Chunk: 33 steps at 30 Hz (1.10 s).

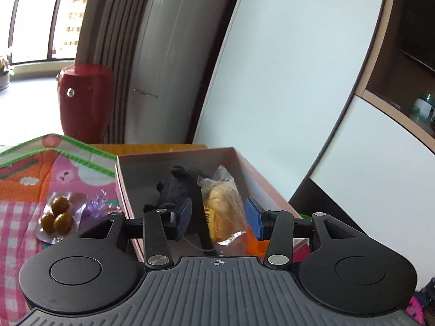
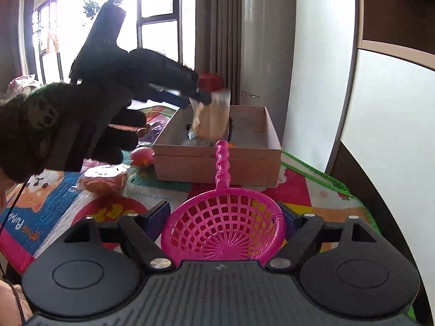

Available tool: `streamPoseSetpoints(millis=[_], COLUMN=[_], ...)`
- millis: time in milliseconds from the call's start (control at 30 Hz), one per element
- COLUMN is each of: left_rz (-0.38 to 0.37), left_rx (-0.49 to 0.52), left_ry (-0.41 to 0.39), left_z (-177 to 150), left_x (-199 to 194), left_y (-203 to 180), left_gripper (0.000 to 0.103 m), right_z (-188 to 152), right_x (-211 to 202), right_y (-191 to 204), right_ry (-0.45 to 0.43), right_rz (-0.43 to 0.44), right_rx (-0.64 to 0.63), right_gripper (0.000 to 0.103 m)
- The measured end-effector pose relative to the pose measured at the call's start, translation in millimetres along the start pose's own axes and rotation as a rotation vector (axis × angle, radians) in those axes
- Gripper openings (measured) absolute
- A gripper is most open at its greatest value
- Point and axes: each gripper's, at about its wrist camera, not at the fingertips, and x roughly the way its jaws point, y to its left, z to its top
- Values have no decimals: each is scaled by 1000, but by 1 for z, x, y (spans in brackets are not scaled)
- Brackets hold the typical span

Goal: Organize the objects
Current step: 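Drop the bun into the pink box while the right drops the scoop in, then grasp the bagged rectangular bread with the left gripper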

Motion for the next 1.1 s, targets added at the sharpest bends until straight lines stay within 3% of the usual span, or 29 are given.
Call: streamPoseSetpoints(millis=[133,233,333,433,500,633,833,1000,1100], left_rz=[-52,-50,15,43,50,31,3,-52,-95], left_rx=[-34,25,67,47,35,37,31,160,269], left_ry=[-122,-111,-66,-1,19,45,71,92,148], left_z=[-16,-42,-69,-87,-97,-112,-117,-102,-94], left_x=[-53,-83,-100,-109,-116,-123,-114,-103,-93], left_y=[22,32,45,66,77,102,108,94,89], left_gripper=[48,48,48,48,48,48,49,49,49], right_z=[33,73,117,147,150,117,33,-21,-30], right_x=[4,20,56,110,134,129,94,89,98], right_y=[-20,-28,-26,-26,-29,-36,-24,4,1], right_ry=[-59,-111,-138,-33,31,37,67,57,88], right_rz=[-25,-5,-17,14,-21,-6,-28,-66,-39], right_rx=[61,94,74,42,76,120,118,48,103], right_gripper=[82,82,82,90,94,103,103,103,103])
